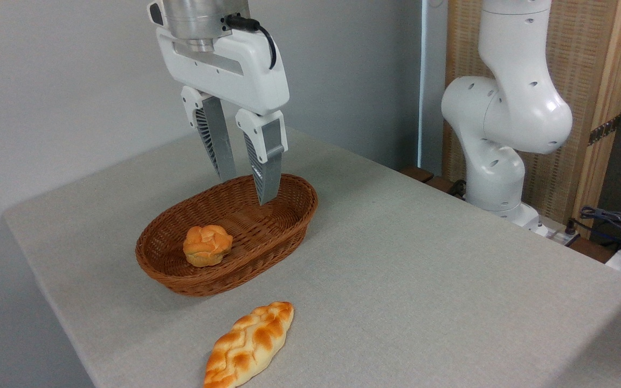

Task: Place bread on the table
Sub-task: 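Open the gripper, release the loaf, and raise the gripper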

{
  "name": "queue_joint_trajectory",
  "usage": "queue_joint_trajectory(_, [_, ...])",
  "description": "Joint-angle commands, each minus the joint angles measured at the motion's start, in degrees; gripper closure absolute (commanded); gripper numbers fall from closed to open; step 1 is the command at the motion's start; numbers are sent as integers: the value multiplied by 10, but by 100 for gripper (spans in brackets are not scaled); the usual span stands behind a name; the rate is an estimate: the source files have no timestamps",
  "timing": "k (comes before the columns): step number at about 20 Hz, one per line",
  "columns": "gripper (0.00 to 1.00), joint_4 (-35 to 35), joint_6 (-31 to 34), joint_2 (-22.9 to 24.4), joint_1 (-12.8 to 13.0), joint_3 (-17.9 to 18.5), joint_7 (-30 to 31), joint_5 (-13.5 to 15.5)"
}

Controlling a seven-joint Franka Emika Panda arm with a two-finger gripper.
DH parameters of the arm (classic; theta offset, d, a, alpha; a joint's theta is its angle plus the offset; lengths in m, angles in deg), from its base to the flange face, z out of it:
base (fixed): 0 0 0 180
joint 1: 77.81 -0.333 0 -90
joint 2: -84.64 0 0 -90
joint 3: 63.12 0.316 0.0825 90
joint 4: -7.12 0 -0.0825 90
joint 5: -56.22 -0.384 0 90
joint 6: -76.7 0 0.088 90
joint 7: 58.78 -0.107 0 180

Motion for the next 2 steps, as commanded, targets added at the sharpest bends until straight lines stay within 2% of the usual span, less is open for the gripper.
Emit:
queue_joint_trajectory(1, [0, 14, 10, -6, -4, -6, 4, -8])
queue_joint_trajectory(2, [0, 14, 11, -6, -4, -6, 2, -9])
